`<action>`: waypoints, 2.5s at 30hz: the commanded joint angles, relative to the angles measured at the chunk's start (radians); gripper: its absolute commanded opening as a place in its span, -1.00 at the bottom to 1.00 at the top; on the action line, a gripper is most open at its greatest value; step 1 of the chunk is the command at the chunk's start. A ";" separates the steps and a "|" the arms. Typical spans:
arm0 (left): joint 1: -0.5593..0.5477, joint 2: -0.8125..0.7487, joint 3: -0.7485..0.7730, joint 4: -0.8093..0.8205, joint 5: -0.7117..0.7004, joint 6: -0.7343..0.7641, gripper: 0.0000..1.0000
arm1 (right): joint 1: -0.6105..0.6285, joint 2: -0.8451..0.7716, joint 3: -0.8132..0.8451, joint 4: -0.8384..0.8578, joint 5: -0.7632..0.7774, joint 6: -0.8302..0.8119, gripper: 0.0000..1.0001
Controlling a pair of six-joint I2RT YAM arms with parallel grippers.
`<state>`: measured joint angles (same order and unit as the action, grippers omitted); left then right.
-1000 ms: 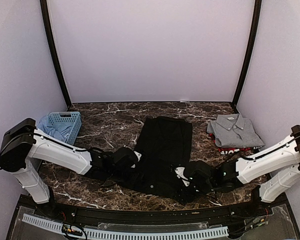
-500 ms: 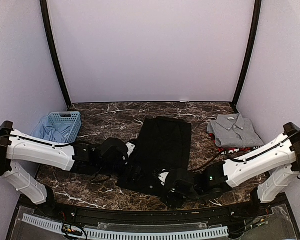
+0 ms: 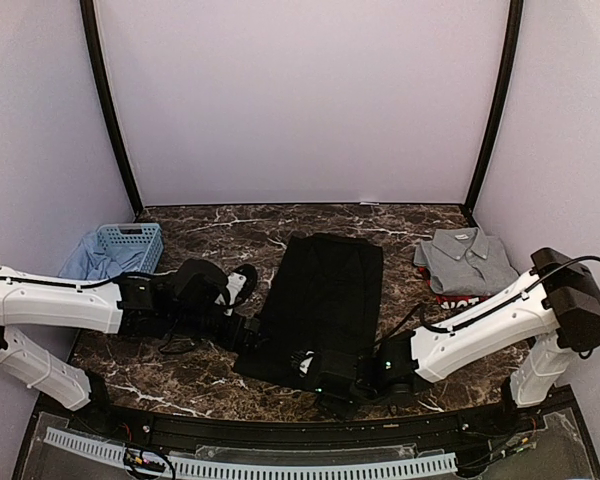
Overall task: Fold and stack the long sleeve shirts
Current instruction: Pick up the 2/3-rectangle-folded shirt from the center of the board, then fold the 2/3-rectangle-folded shirt at the center of the board.
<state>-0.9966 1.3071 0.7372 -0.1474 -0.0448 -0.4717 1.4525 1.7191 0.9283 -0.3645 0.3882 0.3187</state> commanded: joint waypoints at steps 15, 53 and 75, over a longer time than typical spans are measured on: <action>0.004 -0.044 -0.136 0.180 0.226 0.128 0.72 | -0.082 -0.033 -0.096 -0.050 -0.227 -0.058 -1.00; -0.297 0.023 -0.218 0.347 0.110 0.754 0.44 | -0.332 -0.352 -0.158 -0.081 -1.041 -0.114 -1.00; -0.252 0.006 -0.025 0.072 0.293 0.523 -1.00 | -0.317 -0.455 -0.115 -0.141 -0.732 -0.109 0.42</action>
<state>-1.2808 1.3319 0.6621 0.0017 0.1768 0.1394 1.1110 1.3006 0.7795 -0.5095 -0.4419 0.2108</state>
